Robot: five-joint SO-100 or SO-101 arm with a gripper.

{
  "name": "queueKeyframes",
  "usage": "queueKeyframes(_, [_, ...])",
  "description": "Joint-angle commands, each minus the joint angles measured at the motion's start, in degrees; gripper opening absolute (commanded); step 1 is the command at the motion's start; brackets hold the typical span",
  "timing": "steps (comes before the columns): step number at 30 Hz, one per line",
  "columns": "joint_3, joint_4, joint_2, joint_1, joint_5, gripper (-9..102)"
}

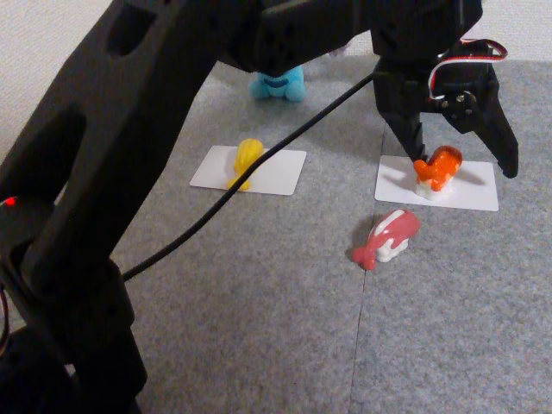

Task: Wooper wants to eat egg sudhi, and Goomy wants to eat shrimp sushi

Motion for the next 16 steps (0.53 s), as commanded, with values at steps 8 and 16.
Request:
queueKeyframes(8, [-2.55, 16.96, 22.41, -6.77, 1.05, 36])
queueKeyframes(16, [-1.58, 22.06, 37.44, -8.53, 3.78, 36])
